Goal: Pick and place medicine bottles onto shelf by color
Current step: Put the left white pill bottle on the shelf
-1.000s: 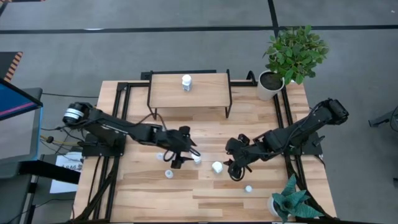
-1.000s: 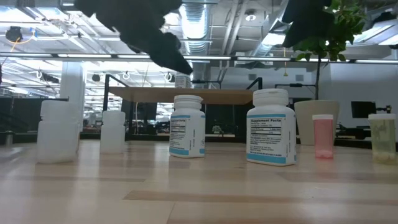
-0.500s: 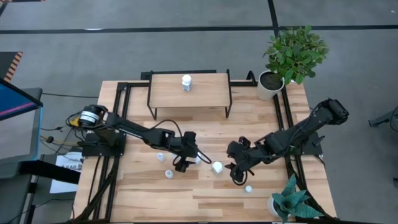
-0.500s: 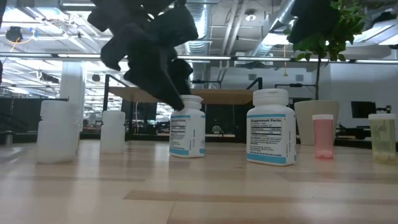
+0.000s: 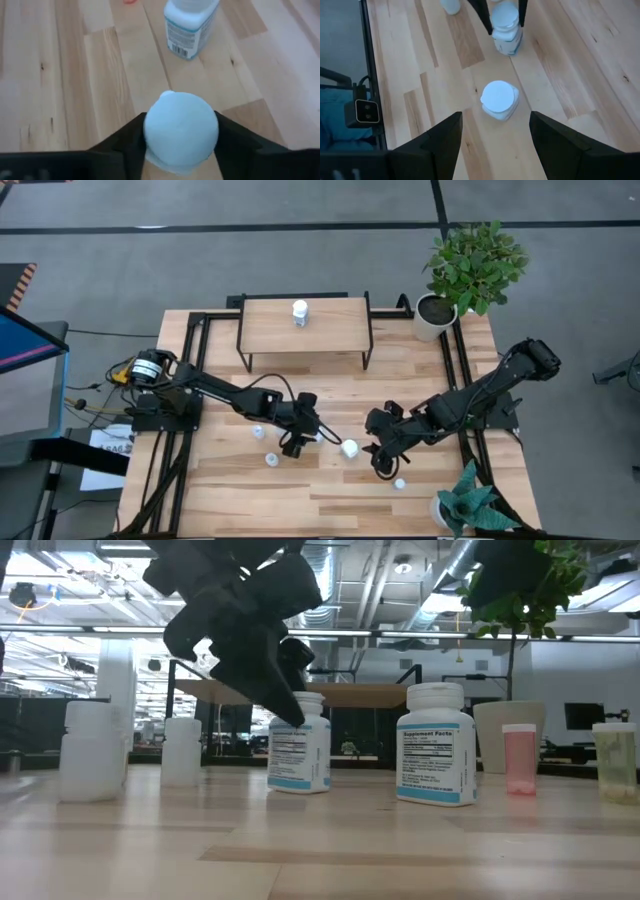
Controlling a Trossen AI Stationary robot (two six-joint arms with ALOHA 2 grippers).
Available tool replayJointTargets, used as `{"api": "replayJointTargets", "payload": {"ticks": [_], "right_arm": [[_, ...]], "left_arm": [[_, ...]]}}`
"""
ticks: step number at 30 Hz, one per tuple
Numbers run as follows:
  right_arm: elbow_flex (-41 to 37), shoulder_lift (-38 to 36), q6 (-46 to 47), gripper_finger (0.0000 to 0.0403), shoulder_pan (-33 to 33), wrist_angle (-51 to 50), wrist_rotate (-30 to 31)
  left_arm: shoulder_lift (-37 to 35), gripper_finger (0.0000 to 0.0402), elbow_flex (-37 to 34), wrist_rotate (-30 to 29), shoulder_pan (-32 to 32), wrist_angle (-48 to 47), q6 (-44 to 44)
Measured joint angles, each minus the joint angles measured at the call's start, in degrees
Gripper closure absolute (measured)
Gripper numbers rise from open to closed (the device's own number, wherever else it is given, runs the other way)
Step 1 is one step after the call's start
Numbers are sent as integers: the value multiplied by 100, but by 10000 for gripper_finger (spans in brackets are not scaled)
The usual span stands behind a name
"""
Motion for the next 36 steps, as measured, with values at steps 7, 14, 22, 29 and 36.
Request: {"api": "replayJointTargets", "payload": {"ticks": [7, 14, 22, 29, 36], "right_arm": [[0, 0, 0, 147, -2, -13, 0], [0, -2, 0, 147, -2, -8, 0], [0, -2, -2, 147, -2, 9, 17], [0, -2, -4, 147, -2, 3, 26], [0, -2, -12, 147, -17, 2, 39]], "left_arm": [[-779, 263, 559, 264, 185, -1098, 74], [-1678, 263, 1586, 226, 1146, -2601, 745], [-1606, 263, 1955, 400, 3046, -3091, 1082], [-1572, 263, 1948, 1268, 4227, -3054, 1114], [-1571, 263, 1948, 1352, 4533, -3228, 1245]]}}
